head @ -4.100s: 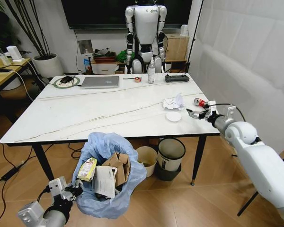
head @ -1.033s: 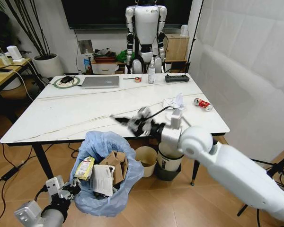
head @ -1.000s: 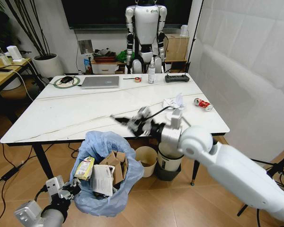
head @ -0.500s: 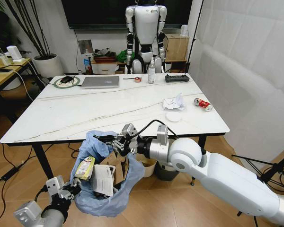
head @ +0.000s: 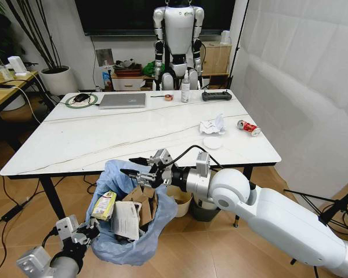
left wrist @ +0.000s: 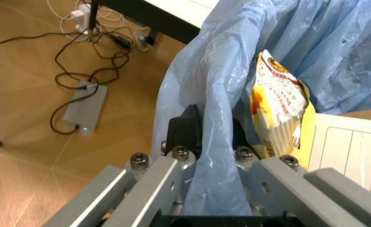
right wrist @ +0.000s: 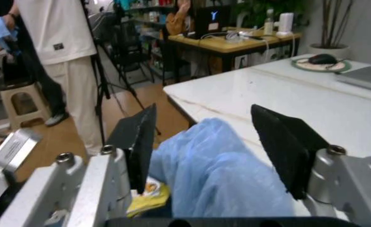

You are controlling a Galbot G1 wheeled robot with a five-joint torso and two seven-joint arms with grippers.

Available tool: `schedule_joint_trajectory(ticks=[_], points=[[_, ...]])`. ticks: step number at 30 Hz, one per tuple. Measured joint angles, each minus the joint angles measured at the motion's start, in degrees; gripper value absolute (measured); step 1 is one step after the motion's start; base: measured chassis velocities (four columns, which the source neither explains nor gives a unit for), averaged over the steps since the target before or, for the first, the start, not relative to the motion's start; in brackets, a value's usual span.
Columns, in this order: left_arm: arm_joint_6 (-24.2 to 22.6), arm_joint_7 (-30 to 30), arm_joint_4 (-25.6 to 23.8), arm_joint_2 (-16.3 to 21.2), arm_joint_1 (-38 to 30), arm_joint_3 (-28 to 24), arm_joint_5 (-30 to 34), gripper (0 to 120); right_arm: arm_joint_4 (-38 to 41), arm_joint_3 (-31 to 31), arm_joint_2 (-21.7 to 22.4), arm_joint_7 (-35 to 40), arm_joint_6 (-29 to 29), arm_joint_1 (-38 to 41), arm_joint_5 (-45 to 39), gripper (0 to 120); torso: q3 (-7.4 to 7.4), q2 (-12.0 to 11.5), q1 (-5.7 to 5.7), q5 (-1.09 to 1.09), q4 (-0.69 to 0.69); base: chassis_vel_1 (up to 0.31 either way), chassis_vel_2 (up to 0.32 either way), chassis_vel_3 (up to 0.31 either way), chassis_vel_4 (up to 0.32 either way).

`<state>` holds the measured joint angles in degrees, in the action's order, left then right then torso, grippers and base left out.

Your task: Pick up the trash bin and place the trash from the table into it.

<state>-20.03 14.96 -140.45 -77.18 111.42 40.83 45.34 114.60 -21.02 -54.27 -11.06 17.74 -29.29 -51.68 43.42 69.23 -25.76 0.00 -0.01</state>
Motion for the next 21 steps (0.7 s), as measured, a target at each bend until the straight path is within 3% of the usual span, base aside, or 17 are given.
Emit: schedule_joint_trajectory(ticks=[8,11,21], points=[[0.1,-0.2,-0.1,-0.1,0.2,-0.3,-0.2,1,-6.5,7.5,-1.7,2.1,-0.2,-0.7,3.2,88,0.00,0.0,0.00,0.00,0.00,0.000,0.000,0.000,0.000],[0.1,-0.2,-0.1,0.0,0.2,-0.3,-0.1,1,-9.8,10.7,-2.2,5.0,3.3,-0.9,5.3,98,0.00,0.0,0.00,0.00,-0.01,0.000,0.000,0.000,0.000],[0.1,-0.1,0.2,0.5,-0.3,-0.4,0.5,1,-22.3,14.9,-3.9,7.4,10.9,-0.2,12.2,99,0.01,0.0,0.00,0.01,0.00,0.000,0.000,0.000,0.000]])
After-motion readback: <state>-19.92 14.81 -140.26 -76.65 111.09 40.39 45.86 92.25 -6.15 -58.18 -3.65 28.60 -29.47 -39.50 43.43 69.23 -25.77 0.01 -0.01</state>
